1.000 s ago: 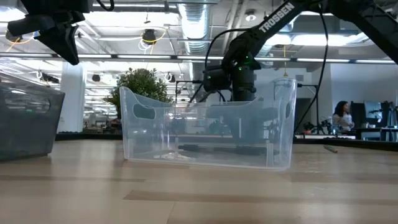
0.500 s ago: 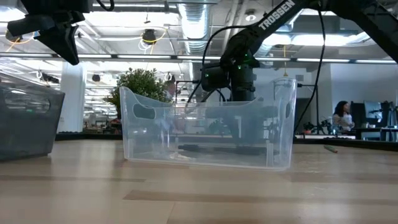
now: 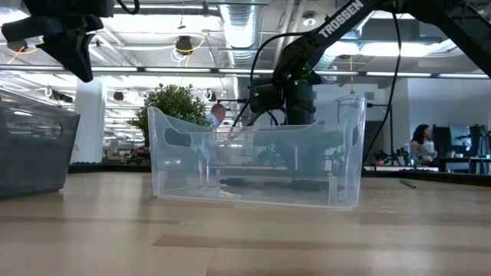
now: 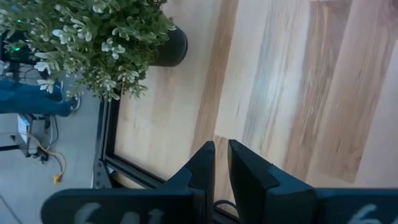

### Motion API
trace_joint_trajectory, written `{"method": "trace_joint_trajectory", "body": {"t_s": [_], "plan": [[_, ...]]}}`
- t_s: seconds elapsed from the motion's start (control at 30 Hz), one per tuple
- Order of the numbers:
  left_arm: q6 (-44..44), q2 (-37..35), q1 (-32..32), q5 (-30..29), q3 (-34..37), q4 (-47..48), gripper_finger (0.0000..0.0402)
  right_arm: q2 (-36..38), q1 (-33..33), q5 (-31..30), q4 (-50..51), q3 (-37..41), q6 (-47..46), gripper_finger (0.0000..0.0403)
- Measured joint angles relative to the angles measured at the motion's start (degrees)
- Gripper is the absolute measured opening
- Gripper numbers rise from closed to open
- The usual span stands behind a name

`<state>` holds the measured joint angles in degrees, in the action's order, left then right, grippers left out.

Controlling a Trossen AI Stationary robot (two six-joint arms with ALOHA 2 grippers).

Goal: Sort pens & pencils
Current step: Put the black pen into the transparent bin

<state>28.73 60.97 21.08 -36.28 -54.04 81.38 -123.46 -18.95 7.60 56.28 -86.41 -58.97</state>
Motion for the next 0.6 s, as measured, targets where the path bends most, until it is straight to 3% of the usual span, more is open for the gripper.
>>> {"method": "trace_joint_trajectory", "body": {"t_s": [0.2, 0.6], "plan": [[-0.36, 0.00, 0.00, 0.03, 0.00, 0.22, 0.0036, -0.02, 0.63, 2.84, 0.43, 0.09, -2.41, 0.0189], [-1.49, 0.00, 0.00, 0.01, 0.00, 0.20, 0.0036, 0.00, 0.78, -2.42, 0.22, 0.11, -4.60, 0.0185]]}}
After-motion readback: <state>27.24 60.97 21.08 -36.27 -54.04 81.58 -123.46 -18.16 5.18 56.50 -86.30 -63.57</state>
